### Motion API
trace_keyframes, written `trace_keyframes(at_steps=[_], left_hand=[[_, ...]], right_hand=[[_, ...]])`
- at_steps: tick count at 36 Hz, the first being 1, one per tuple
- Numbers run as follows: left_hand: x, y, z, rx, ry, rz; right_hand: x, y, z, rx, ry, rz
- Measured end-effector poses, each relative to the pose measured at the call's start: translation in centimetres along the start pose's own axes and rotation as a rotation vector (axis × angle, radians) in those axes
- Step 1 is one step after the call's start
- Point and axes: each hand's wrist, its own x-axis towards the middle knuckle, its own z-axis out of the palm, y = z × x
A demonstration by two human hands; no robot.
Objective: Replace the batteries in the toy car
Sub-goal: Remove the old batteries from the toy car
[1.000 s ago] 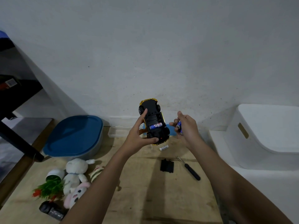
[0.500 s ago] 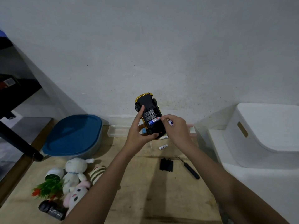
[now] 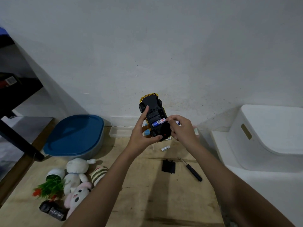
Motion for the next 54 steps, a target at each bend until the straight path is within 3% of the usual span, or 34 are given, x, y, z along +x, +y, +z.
trace_keyframes(at_steps=[13,23,36,41,48,54], left_hand=[[0.2,0.3,-0.6,-0.037,-0.041,-0.006],[-0.2,0.4,-0.8,-0.043,-0.134,-0.043],[-0.5,0.5,-0.9,-0.044,-0.138,-0.058],[-0.7,0.0,-1.0,-0.029,-0.135,-0.080],[-1.4,-0.7,-1.1,0.045,-0.142,-0.109],[-1.9,-1.5,-1.5,0.026,-0.111,-0.175]], right_hand=[[-0.2,-0.9,-1.2,-0.094,-0.074,-0.123],[0.2,-0.1,-1.9,-0.419,-0.142,-0.284],[-0.3,-0.9,-0.3,-0.401,-0.147,-0.398],[-0.9,-1.0,0.5,-0.290,-0.181,-0.293],[-0.9,-0.9,0.8,-0.057,-0.019,-0.138],[-0.3,0.0,-0.6,0.333,0.134,0.225]])
